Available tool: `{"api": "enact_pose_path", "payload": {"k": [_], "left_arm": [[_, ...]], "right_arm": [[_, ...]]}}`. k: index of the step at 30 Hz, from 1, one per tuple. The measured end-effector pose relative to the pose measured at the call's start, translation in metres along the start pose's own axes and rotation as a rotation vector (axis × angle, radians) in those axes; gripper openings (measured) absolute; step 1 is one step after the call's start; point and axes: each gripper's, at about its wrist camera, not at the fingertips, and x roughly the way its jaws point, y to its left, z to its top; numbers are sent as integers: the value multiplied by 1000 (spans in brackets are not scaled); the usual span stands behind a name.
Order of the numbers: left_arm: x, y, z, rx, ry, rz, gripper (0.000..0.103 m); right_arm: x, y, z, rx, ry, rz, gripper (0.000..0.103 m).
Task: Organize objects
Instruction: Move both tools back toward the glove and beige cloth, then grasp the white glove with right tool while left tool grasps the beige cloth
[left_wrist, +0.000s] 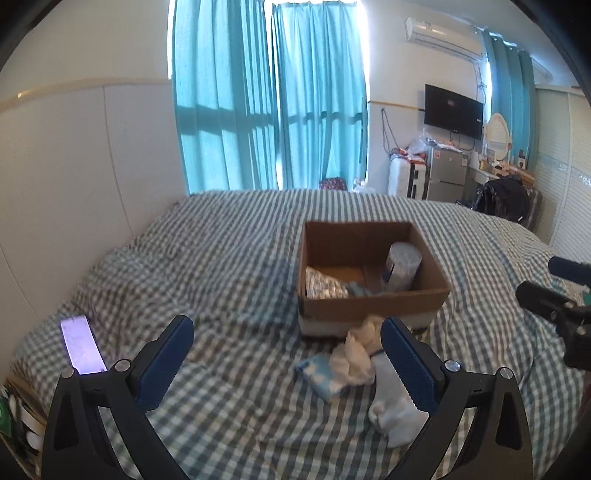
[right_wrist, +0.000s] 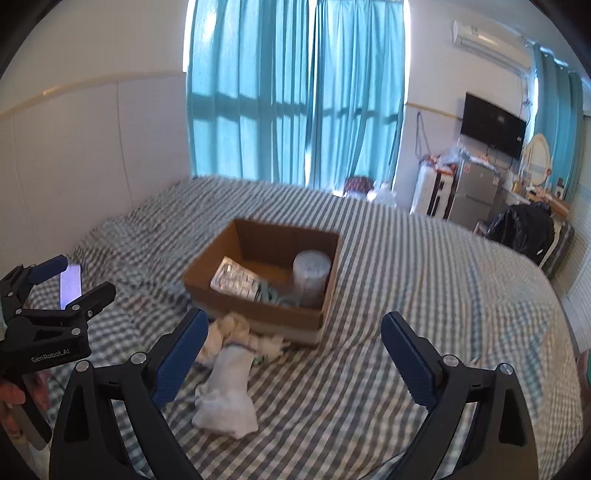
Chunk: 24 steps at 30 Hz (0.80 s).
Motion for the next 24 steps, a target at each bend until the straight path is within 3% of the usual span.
{"api": "enact_pose_path", "payload": {"k": [6,10,17,22,24], "left_arm": [[38,2,-53,14,109,11,103],[54,6,-67,72,134,66,103],[70,26,-77,32,179,53,103],[78,30,-80,12,209,63,103],[78,27,-80,19,214,59,103]], "right_arm": [[60,23,-46,-14,166,47,96],[89,35,-62,42,246,162,96],[134,56,-81,-33,352,117,94],[148,63,-101,-44,424,214,73],[146,64,-105,-67,422,211,59]]}}
